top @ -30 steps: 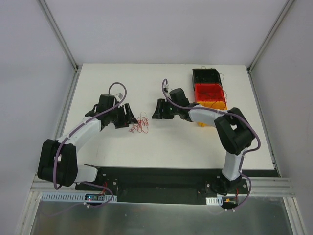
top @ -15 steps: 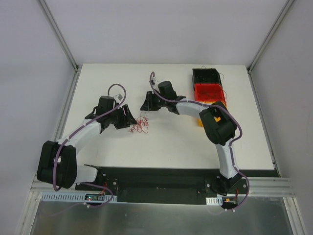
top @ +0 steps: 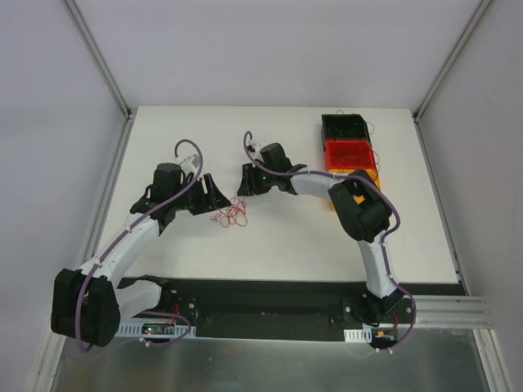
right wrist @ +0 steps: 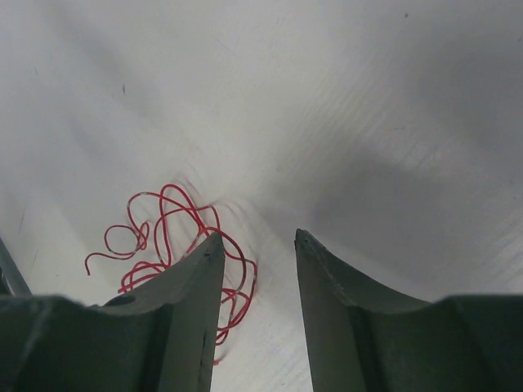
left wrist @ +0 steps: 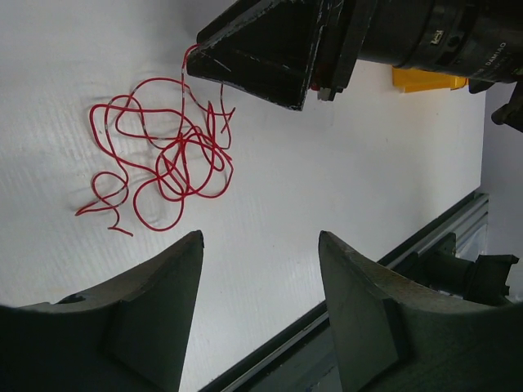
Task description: Untangle the cables
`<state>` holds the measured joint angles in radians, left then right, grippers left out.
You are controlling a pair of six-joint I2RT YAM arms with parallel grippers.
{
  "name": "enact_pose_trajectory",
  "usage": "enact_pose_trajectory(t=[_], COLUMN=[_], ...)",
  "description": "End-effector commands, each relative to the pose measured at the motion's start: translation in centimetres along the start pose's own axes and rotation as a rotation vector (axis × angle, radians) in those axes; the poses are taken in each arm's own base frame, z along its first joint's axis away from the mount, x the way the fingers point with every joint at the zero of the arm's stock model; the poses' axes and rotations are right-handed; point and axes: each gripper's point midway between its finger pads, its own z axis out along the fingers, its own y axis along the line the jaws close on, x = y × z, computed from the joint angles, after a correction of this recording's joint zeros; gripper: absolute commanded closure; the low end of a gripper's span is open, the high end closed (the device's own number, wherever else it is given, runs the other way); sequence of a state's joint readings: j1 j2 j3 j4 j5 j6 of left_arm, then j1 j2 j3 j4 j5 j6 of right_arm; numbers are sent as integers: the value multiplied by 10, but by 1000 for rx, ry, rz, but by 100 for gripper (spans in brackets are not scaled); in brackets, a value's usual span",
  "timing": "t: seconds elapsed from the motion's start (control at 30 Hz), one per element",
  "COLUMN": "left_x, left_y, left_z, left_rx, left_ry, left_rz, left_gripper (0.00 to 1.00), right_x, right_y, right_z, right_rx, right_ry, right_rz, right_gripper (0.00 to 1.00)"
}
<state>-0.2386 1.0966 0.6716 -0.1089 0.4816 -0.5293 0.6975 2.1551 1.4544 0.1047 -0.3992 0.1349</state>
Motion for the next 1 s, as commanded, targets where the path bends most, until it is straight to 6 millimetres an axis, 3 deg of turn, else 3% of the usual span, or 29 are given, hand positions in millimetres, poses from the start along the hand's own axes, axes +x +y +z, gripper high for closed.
enact_pose_trajectory(t=[0.0, 0.1, 0.17, 0.2, 0.3, 0.43, 0.5, 0.63, 0.77, 0.87, 0.97], left_x=[3, 8, 9, 11, 5, -9, -18, -36, -42, -31, -14], left_y=[-7, -3, 0, 1, -1, -21, -31, -19, -40, -23, -2], left_z=[0, 4, 8, 9, 12, 20, 32, 68, 98, 113, 111], left_rx=[50, 41, 37, 34, 39, 113, 159, 107, 208, 150, 96], left_ry=[20, 46, 61, 69, 67, 48, 37, 47, 108, 145, 148], left_rz=[23, 11, 6, -1, 9, 27, 13, -62, -88, -137, -183], left_gripper=[42, 40, 31, 27, 24, 21, 18, 18, 23, 32, 36], right_x=[-5, -6, -15, -22, -44, -65, -74, -98, -129, -162, -181], right_y=[12, 18, 26, 34, 57, 96, 122, 171, 215, 240, 252], right_z=[-12, -14, -23, -32, -70, -121, -140, -188, -243, -291, -334], right_rx=[-20, -30, -35, -45, -48, -126, -219, -371, -497, -513, -449], right_ry=[-20, -27, -50, -69, -138, -216, -235, -305, -386, -479, -546], right_rz=[-46, -50, -49, -54, -48, 43, 99, 173, 165, 93, 8], right_gripper=[61, 79, 96, 100, 100, 100, 100, 100, 100, 100, 100])
